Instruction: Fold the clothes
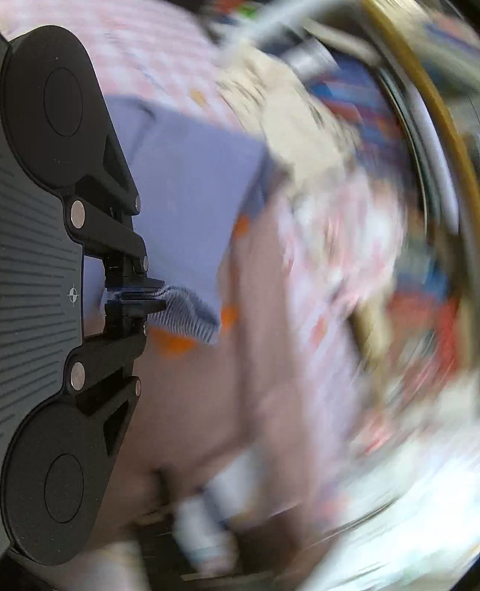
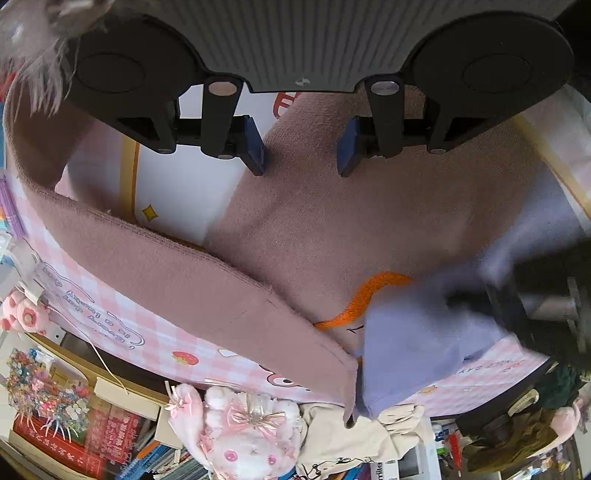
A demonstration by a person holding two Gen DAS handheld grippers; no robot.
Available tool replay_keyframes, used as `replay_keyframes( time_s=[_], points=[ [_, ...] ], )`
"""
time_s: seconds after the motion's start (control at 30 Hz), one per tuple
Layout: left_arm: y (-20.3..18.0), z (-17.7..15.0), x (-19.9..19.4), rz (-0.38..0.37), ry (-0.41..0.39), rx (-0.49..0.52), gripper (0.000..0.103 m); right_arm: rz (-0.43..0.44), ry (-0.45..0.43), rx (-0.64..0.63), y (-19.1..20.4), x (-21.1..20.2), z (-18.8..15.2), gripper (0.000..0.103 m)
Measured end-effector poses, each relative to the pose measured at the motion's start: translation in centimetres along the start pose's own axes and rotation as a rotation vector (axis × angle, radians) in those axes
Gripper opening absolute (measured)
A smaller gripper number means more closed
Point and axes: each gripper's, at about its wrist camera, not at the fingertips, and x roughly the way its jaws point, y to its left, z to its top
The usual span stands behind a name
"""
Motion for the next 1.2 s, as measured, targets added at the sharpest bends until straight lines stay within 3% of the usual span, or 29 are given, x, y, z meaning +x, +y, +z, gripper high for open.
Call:
replay_keyframes(
  time_s=[0.17, 0.3, 0.37, 0.53, 0.67, 0.83, 0.9, 1.0, 1.07, 1.13, 1.2],
  points=[
    [13.8, 0.8, -2.6, 0.171, -0.082, -0.26, 0.004, -0.049, 0.022, 0.041, 0.6, 0.3, 0.5, 0.043],
    [23.8, -0.7, -3.6, 0.375, -0.075, -0.362, 0.004, -0.081, 0.038, 0.082, 0.9, 0.5, 0.8, 0.043],
    [27.4, -1.5, -3.6, 0.442, -0.057, -0.375, 0.004, -0.094, 0.047, 0.104, 1.0, 0.5, 1.0, 0.043],
    [32.6, -3.0, -2.6, 0.507, -0.015, -0.378, 0.004, -0.126, 0.068, 0.151, 1.6, 0.8, 1.3, 0.042],
    [34.5, -3.6, -1.2, 0.519, 0.018, -0.374, 0.006, -0.148, 0.082, 0.177, 2.2, 1.0, 1.6, 0.042],
    [34.5, -4.8, -1.3, 0.595, 0.063, -0.401, 0.024, -0.161, 0.091, 0.182, 2.8, 1.1, 1.8, 0.042],
    [32.9, -5.3, -2.5, 0.526, 0.033, -0.409, 0.027, -0.165, 0.089, 0.179, 2.9, 1.2, 1.8, 0.042],
    [28.3, -6.4, -3.9, 0.268, -0.001, -0.407, 0.042, -0.169, 0.086, 0.173, 3.0, 1.2, 1.8, 0.042],
    [25.5, -7.3, -3.8, 0.103, 0.017, -0.44, 0.042, -0.172, 0.084, 0.17, 3.1, 1.2, 1.8, 0.041],
    [23.2, -7.9, -3.1, 0.001, 0.041, -0.469, 0.042, -0.175, 0.081, 0.167, 3.2, 1.2, 1.7, 0.041],
    [21.3, -8.3, -2.0, -0.039, 0.076, -0.458, 0.042, -0.175, 0.074, 0.165, 3.2, 1.2, 1.6, 0.041]
  ],
)
